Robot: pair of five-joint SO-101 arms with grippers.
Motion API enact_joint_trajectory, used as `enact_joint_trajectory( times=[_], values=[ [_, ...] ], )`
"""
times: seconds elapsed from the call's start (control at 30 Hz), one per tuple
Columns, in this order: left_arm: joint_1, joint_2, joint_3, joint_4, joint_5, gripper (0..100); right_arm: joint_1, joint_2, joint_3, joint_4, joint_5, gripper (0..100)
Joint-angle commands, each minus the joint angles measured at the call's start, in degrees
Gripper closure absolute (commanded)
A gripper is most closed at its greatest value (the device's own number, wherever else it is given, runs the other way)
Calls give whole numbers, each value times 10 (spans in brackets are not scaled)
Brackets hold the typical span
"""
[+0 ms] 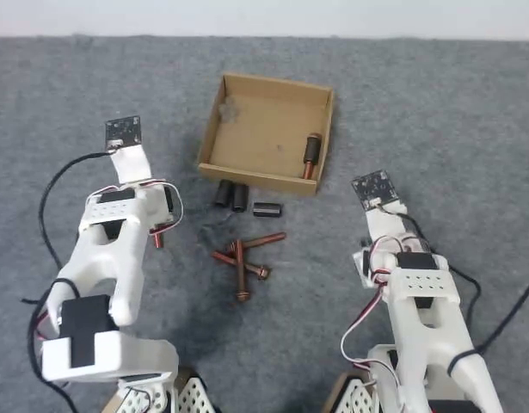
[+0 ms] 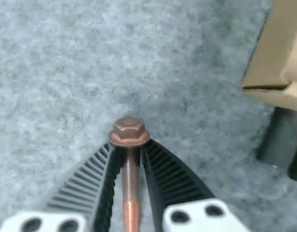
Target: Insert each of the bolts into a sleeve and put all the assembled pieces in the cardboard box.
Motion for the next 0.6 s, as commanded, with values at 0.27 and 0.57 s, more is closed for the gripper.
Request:
enact_joint_trajectory(
  times=[0.27,0.57],
  values=[
    [-4,-24,-6,-27,4,989,7,-27,-7,-186,7,991],
    [-4,-24,-6,-27,4,989,-8,-21,6,-370,4,991]
  ],
)
